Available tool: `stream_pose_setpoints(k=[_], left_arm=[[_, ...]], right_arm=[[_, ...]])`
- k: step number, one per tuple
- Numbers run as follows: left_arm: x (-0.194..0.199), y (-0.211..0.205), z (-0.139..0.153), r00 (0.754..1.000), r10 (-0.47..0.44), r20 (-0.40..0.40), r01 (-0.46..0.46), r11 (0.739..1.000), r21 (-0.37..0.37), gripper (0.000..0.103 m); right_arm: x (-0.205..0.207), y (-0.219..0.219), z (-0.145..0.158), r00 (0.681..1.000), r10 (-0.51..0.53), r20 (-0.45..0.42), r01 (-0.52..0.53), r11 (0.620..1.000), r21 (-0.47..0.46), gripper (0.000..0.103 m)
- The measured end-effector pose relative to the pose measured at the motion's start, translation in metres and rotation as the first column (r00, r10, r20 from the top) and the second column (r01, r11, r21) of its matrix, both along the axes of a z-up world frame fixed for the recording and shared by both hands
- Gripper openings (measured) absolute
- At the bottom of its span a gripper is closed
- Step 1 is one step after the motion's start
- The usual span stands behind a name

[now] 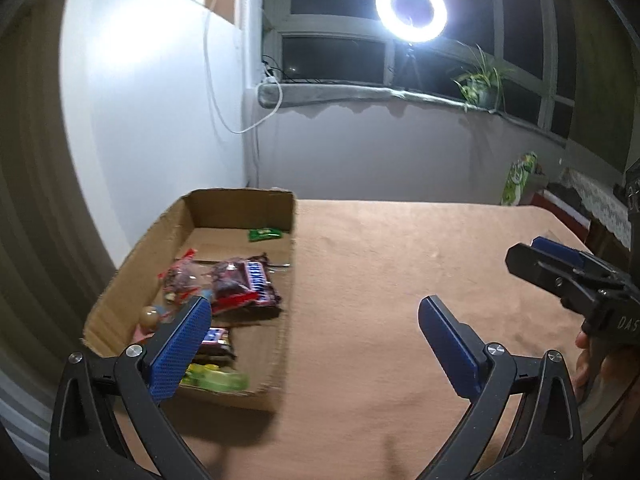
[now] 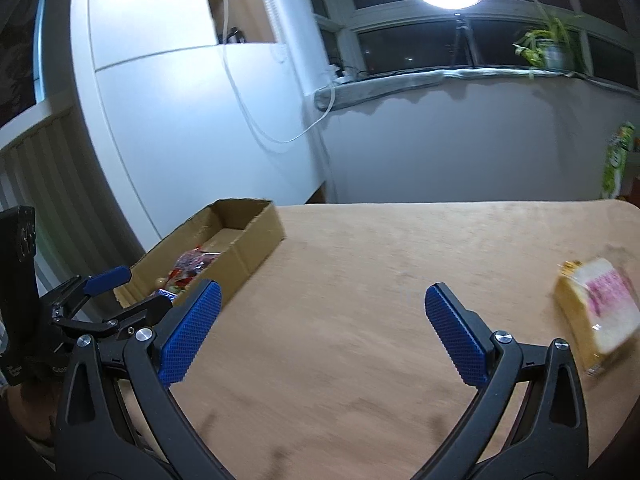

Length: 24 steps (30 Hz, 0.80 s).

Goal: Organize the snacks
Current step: 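Move the open left tool from the box toward the packaged bread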

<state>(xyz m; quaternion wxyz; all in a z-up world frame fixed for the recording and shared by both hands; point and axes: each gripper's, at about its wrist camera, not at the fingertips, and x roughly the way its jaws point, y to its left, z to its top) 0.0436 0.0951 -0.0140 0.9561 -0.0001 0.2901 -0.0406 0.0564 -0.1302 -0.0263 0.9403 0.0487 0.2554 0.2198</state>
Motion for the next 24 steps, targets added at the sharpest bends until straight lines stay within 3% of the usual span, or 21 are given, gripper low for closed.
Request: stream_pose_setpoints(k=[15, 24], left_arm=[[0.015, -0.087, -0.008, 0.986, -0.149, -0.074, 0.152, 0.988, 0.042, 0.103], [0.054, -0.148, -0.019, 0.941, -0.299, -0.159, 0.296, 0.954, -0.043, 0.103]], right_arm=[[-0.007, -0.131, -0.023, 0.976, -0.210, -0.056, 0.214, 0.975, 0.068, 0.103], [-0.013, -0.205, -0.041, 0.932, -0.344, -0.110, 0.353, 0.932, 0.078, 0.103]])
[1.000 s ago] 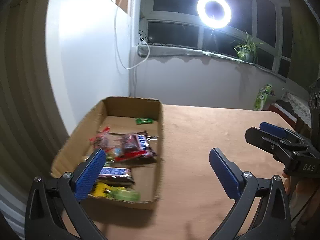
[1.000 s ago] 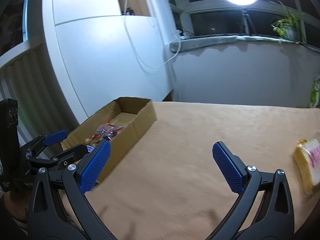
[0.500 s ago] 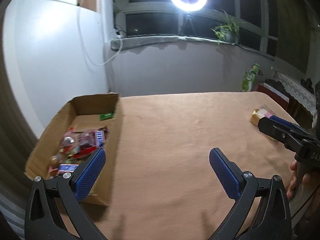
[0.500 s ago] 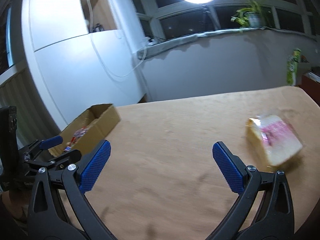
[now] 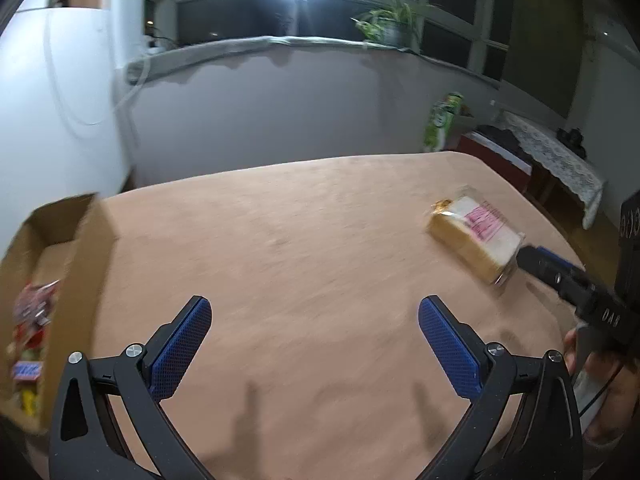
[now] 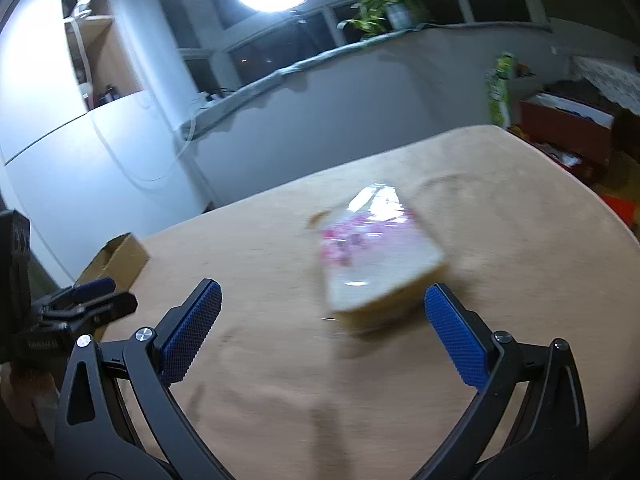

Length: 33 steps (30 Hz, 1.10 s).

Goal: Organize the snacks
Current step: 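Move the open left tool from the box toward the packaged bread, then grasp the packaged bread slice with the left tool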

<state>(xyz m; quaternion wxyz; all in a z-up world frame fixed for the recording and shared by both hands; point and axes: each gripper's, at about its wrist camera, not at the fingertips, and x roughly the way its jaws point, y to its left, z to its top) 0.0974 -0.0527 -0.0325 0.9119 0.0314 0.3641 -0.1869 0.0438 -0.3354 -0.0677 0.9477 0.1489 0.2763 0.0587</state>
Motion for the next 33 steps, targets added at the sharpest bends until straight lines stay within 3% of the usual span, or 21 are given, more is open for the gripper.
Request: stream_pose_setpoints(k=[6, 11, 16, 21, 25, 33], left_arm=[[0.040, -0.041, -0.007, 0.989, -0.145, -0.042, 0.143, 0.989, -0.043, 0.103], [0.074, -0.083, -0.006, 0.964, -0.266, 0.025, 0.267, 0.963, -0.043, 0.103], [0.111, -0.122, -0.011, 0.909, -0.414, -0.046, 0.408, 0.907, -0.108, 0.103], [0.132, -0.150, -0.021, 0.861, -0.495, -0.114, 0.478, 0.866, -0.148, 0.103], [0.123, -0.170, -0.034, 0.807, -0.563, -0.179, 0.542, 0.826, -0.157, 0.103], [0.107, -0.178, -0.045, 0.773, -0.596, -0.217, 0.572, 0.803, -0.168, 0.100]], right_arm=[[0.004, -0.024, -0.015, 0.997, -0.031, -0.069, 0.031, 1.000, -0.004, 0.103], [0.004, -0.018, -0.028, 0.994, 0.009, -0.106, -0.010, 1.000, -0.013, 0.103], [0.010, -0.009, -0.028, 0.993, 0.021, -0.114, -0.027, 0.998, -0.055, 0.103], [0.021, -0.003, -0.024, 0.992, 0.025, -0.127, -0.036, 0.996, -0.084, 0.103], [0.029, -0.002, -0.023, 0.990, 0.012, -0.142, -0.031, 0.991, -0.131, 0.089], [0.032, 0.002, -0.022, 0.990, 0.024, -0.139, -0.046, 0.987, -0.157, 0.063]])
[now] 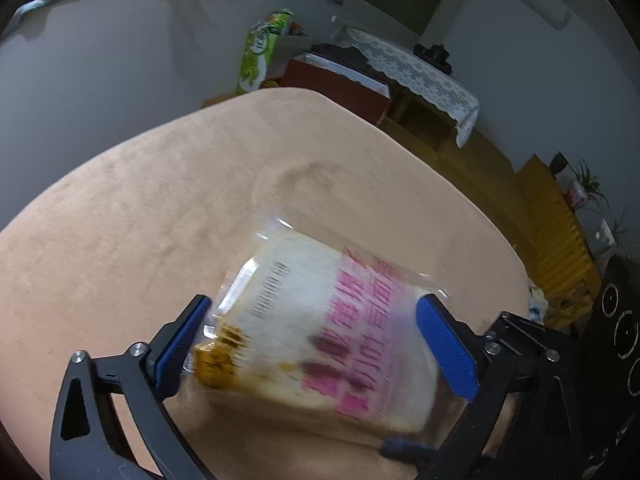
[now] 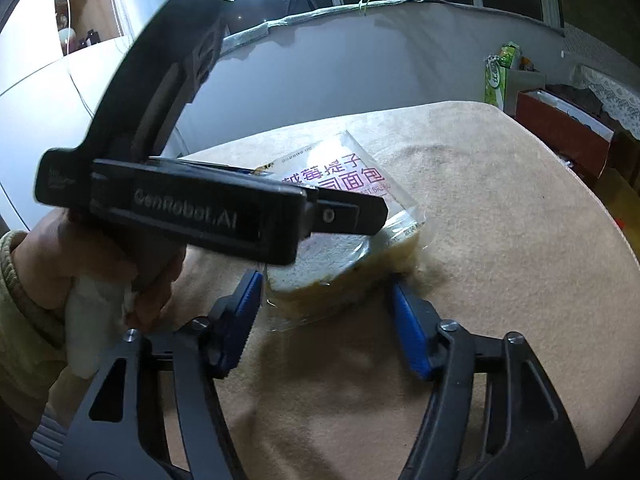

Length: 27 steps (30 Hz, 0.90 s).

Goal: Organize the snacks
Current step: 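Grasp the packaged bread slice with the left tool, then lift the bread with the left tool and carry it over the box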

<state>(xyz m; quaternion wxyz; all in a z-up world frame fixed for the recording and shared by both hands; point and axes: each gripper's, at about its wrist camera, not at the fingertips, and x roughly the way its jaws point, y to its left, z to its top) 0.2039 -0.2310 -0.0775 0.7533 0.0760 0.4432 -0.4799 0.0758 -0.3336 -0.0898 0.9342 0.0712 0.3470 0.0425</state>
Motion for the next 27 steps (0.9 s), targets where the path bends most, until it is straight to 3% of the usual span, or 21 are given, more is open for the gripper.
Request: stream_pose_setpoints(k=[7, 18, 27], left_arm=[[-0.010, 0.022, 0.004, 0.997, 0.081, -0.007, -0.081, 0.996, -0.026, 0.086], [-0.037, 0.057, 0.017, 0.981, 0.192, 0.002, -0.191, 0.977, -0.093, 0.086], [-0.059, 0.101, 0.040, 0.956, 0.291, 0.039, -0.283, 0.948, -0.147, 0.086]], right_arm=[[-0.006, -0.002, 0.002, 0.999, 0.020, 0.036, -0.020, 1.000, 0.013, 0.058], [-0.021, 0.018, 0.017, 0.988, 0.095, 0.119, -0.096, 0.995, -0.003, 0.058], [-0.034, 0.052, 0.042, 0.961, 0.196, 0.194, -0.193, 0.981, -0.036, 0.058]])
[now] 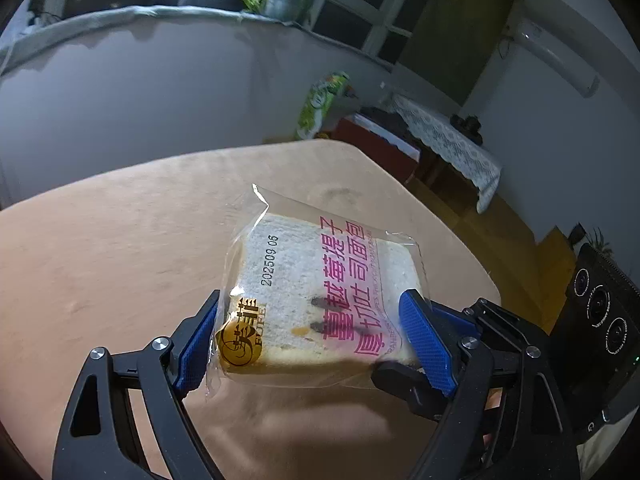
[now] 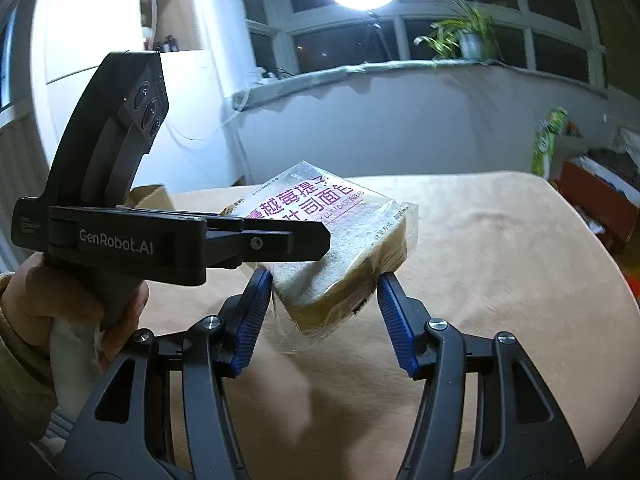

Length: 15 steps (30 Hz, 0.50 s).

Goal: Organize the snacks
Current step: 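Lift the bread with the left tool and carry it over the box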

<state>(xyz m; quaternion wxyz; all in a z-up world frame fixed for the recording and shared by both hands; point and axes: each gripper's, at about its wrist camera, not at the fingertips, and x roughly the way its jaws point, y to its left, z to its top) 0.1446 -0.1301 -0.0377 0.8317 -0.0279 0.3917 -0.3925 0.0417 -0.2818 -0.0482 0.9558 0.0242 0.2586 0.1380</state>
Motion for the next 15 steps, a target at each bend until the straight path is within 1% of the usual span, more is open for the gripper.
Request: stream_pose_setpoints(k=[8, 15], left_arm=[[-0.021, 0.041, 0.016, 0.995, 0.084, 0.048, -0.083, 0.996, -0.024, 0.086], [-0.040, 0.083, 0.028, 0.983, 0.163, 0.087, -0.159, 0.986, -0.052, 0.086]], right_arm=[[-0.010, 0.039, 0.017, 0.996, 0.079, 0.044, -0.078, 0.997, -0.019, 0.058], [-0.018, 0.079, 0.030, 0.984, 0.160, 0.076, -0.156, 0.986, -0.052, 0.058]])
